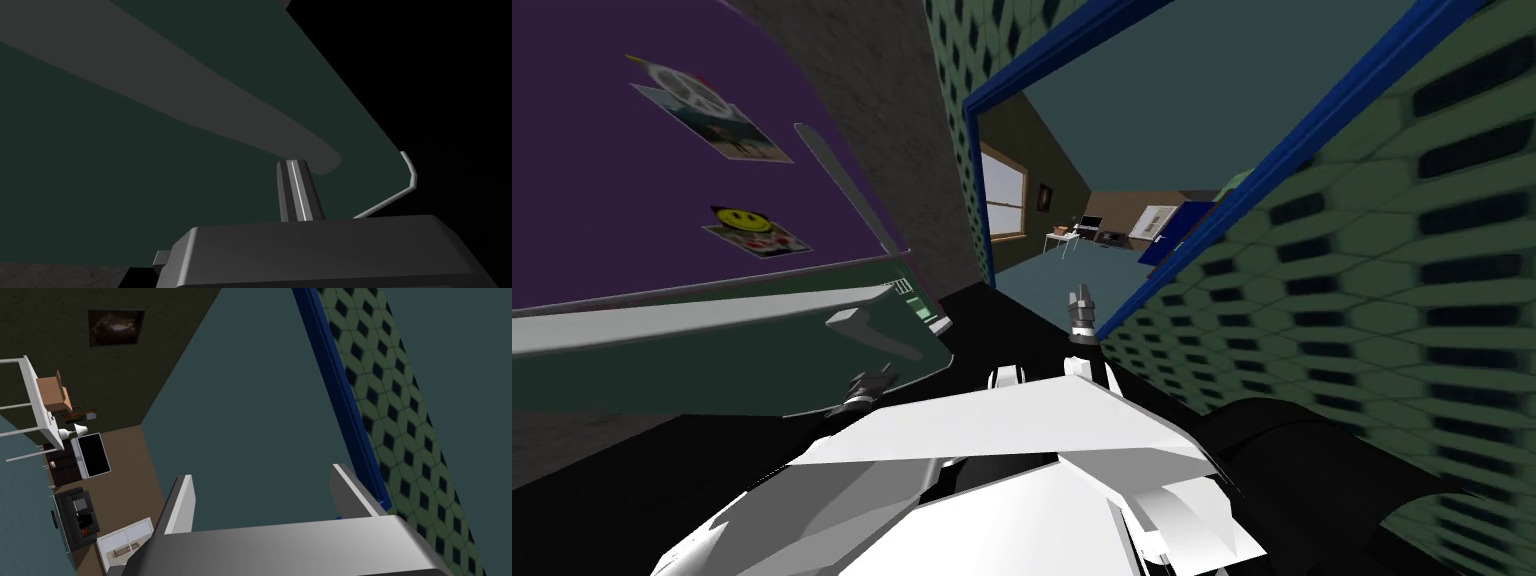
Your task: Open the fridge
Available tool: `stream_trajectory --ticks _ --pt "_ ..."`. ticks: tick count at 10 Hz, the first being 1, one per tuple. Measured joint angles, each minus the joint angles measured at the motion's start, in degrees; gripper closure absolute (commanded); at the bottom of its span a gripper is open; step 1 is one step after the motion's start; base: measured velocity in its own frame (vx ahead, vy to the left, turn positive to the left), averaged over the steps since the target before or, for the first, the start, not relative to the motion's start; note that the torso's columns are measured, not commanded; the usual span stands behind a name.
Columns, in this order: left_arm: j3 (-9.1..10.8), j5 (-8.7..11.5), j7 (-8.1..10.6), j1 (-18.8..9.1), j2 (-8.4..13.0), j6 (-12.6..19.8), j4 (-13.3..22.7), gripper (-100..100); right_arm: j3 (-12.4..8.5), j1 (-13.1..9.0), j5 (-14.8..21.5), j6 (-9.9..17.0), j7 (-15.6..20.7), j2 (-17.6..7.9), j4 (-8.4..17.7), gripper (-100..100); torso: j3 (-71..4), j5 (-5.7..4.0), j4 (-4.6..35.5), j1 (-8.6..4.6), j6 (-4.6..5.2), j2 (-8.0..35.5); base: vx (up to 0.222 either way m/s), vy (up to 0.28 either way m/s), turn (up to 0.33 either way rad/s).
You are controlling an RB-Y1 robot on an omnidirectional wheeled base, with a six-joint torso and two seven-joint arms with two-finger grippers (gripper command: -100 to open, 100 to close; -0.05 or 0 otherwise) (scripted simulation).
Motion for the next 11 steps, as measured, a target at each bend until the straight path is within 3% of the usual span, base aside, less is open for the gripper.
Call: stream_trajectory --ticks 2,3,4,5,6,8,10,11 --pt "-0.87 3.2 2.18 1.4 3.3 -3.8 2.3 100 0.0 0.0 0.0 0.0 0.0 0.0 0.0 0 -0.4 0.11 -0.2 0.34 0.0 -0.7 -0.009 0.01 -0.089" --pt "-0.27 4.2 1.7 2.3 3.9 -4.8 1.3 100 0.0 0.0 0.0 0.0 0.0 0.0 0.0 0 -0.5 0.1 -0.2 0.28 -0.02 -0.8 -0.153 -0.048 -0.368" --pt "-2.12 5.5 2.97 3.1 5.0 -6.7 3.8 100 0.0 0.0 0.0 0.0 0.0 0.0 0.0 0 -0.2 0.04 -0.1 0.0 0.07 -0.2 -0.19 -0.09 -0.464" --pt "-2.74 7.2 4.64 4.7 6.7 -8.4 4.7 100 0.0 0.0 0.0 0.0 0.0 0.0 0.0 0 0.0 -0.04 0.0 -0.12 0.03 -0.1 -0.096 -0.053 -0.35" --pt "-2.16 9.3 4.47 6.9 8.1 -9.6 3.6 100 0.0 0.0 0.0 0.0 0.0 0.0 0.0 0 -0.2 0.02 -0.1 0.12 0.0 -0.4 -0.029 -0.008 -0.079" --pt "-3.09 11.4 6.36 8.3 11.1 -12.9 5.3 100 0.0 0.0 0.0 0.0 0.0 0.0 0.0 0 -0.5 0.13 -0.2 0.36 -0.01 -0.8 -0.058 -0.026 -0.131" --pt "-5.86 13.7 10.34 9.8 14.5 -16.5 9.9 100 0.0 0.0 0.0 0.0 0.0 0.0 0.0 0 -0.1 -0.03 0.0 -0.11 0.05 -0.1 -0.14 -0.08 -0.433" --pt "-5.77 15.2 10.92 11.2 16.4 -18.2 9.5 100 0.0 0.0 0.0 0.0 0.0 0.0 0.0 0 -0.2 0.01 -0.1 0.1 0.05 -0.3 -0.036 -0.017 -0.146"
